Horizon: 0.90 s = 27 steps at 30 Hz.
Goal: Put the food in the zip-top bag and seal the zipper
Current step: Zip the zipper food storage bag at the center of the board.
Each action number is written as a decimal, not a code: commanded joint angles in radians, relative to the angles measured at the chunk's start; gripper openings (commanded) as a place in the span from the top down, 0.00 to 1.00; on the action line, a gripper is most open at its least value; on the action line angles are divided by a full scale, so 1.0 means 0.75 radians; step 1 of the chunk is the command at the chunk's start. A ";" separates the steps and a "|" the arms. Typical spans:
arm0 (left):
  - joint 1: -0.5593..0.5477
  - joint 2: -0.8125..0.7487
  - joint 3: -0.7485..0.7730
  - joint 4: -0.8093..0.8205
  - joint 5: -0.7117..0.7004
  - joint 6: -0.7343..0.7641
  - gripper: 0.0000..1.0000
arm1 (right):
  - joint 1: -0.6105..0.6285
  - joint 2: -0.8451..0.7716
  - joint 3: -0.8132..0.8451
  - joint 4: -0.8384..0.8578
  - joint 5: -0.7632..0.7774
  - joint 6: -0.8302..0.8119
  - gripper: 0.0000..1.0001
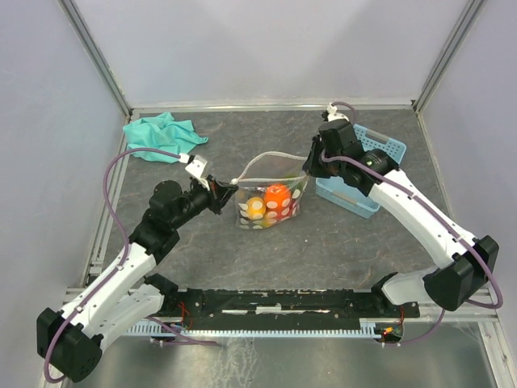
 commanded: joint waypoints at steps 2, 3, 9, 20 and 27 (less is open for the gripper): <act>0.016 -0.028 0.069 -0.026 0.008 0.144 0.97 | -0.072 -0.069 0.035 0.092 -0.157 -0.176 0.74; 0.015 -0.027 0.077 -0.032 0.014 0.156 0.97 | -0.081 -0.077 0.045 0.106 -0.200 -0.239 0.68; 0.016 -0.035 0.124 -0.081 0.042 0.205 0.97 | -0.100 -0.115 0.141 0.044 -0.442 -0.783 0.36; 0.016 -0.042 0.186 -0.175 0.057 0.273 0.97 | -0.163 -0.201 0.069 -0.174 -0.750 -1.667 0.07; 0.014 -0.033 0.203 -0.197 0.055 0.284 0.97 | -0.186 -0.140 0.077 -0.368 -1.011 -1.832 0.11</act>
